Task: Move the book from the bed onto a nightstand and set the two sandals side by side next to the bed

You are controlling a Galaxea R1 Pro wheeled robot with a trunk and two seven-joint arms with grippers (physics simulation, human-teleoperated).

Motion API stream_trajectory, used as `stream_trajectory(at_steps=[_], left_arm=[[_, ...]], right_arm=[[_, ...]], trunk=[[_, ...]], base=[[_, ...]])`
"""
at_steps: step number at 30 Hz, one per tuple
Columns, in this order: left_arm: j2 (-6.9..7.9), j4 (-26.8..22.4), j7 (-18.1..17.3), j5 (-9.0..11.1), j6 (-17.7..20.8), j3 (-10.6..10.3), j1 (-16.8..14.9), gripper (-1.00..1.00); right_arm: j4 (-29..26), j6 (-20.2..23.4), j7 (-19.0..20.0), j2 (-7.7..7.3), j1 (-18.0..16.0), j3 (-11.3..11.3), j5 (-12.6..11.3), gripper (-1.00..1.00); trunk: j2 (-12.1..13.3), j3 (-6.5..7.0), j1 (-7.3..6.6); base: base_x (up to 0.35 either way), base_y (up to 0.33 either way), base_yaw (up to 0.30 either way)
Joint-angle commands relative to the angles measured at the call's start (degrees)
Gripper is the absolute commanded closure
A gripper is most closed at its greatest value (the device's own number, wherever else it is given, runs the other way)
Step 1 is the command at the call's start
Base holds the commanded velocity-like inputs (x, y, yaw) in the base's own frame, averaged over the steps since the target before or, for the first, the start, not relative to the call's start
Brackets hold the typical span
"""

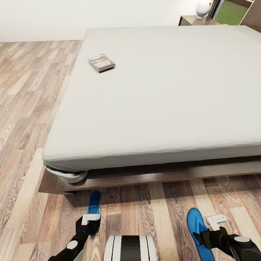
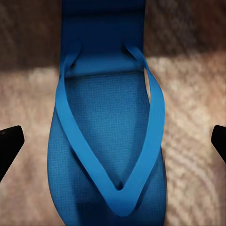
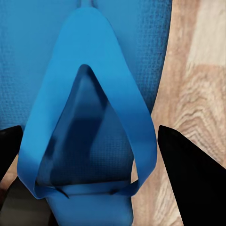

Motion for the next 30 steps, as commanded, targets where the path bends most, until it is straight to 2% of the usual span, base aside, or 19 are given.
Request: stream_trajectory(at_steps=[1,30], left_arm=[[0.05,0.0,0.4,0.3,-0.2,-0.5,0.0,-1.0],[0.13,-0.6,0.3,0.3,-0.2,-0.6,0.0,-1.0]], right_arm=[[-0.1,0.1,0.5,0.01,0.0,0.0,0.6,1.0],[0.1,0.1,0.5,0.01,0.0,0.0,0.6,1.0]], trunk=[[0.0,-0.03,-0.01],[0.0,-0.03,-0.01]], base=[[0.0,0.0,0.0],[0.0,0.0,0.0]])
